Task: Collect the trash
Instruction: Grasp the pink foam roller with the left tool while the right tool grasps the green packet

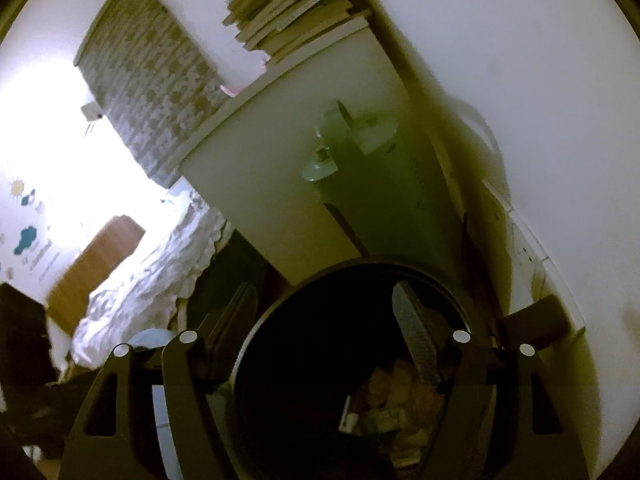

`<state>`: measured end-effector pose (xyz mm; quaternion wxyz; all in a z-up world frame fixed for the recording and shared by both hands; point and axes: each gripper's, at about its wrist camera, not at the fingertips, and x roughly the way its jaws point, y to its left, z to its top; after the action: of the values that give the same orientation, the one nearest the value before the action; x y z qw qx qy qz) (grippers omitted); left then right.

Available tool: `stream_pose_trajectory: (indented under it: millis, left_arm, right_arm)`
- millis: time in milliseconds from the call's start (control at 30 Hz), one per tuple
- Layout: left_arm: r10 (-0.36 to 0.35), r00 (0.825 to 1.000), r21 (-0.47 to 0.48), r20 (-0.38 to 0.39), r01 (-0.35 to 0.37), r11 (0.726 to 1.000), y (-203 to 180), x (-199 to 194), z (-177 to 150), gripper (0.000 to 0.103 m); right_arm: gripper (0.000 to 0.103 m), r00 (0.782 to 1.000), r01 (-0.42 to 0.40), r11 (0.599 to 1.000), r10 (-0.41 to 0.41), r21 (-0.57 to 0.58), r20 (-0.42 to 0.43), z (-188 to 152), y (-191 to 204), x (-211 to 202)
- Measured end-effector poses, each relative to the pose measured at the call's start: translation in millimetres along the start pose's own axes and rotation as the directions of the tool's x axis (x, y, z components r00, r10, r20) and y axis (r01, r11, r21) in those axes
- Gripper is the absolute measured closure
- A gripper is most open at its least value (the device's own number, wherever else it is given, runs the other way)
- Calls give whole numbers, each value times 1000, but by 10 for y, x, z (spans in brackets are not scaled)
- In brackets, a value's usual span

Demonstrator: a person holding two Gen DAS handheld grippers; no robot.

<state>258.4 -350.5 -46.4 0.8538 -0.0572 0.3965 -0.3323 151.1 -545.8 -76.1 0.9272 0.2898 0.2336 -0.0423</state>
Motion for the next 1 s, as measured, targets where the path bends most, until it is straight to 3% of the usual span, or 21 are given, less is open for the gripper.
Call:
stream_pose_trajectory:
  millis: [167, 333, 500, 567, 600, 667, 767, 900, 1000]
  left_arm:
    - [31, 998, -15, 48, -31, 999, 194, -493, -107, 28]
    - [146, 984, -43, 105, -142, 989, 641, -1138, -314, 28]
    - [316, 942, -69, 115, -309, 948, 1301, -1744, -599, 28]
    - [402, 910, -48, 101, -399, 916, 1591, -1941, -716, 28]
    - [445, 892, -42, 84, -443, 896, 1796, -2055, -777, 28]
    - [483, 873, -36, 65, -482, 876, 2051, -2193, -830, 28]
    - [528, 848, 17, 51, -530, 848, 2376, -2293, -874, 28]
    - [537, 844, 78, -10, -534, 842, 2754, -2183, -875, 28]
    - [539, 842, 131, -37, -530, 838, 2865, -2083, -903, 28]
  right_arm:
    - [32, 1000, -7, 998, 5, -56, -31, -57, 128, 64]
    - [32, 997, -37, 987, 26, -156, -74, -186, 406, 133]
    - [32, 983, -141, 950, 101, -280, -151, -377, 853, 208]
    - [32, 968, -206, 926, 147, -316, -202, -454, 1054, 247]
    - [32, 954, -255, 904, 178, -344, -241, -506, 1221, 281]
    - [26, 929, -328, 864, 221, -382, -298, -565, 1497, 326]
    - [19, 884, -430, 764, 247, -481, -398, -664, 2077, 459]
    - [16, 855, -474, 582, 124, -660, -504, -889, 2871, 830]
    - [16, 844, -486, 450, 19, -749, -536, -1107, 3209, 1129]
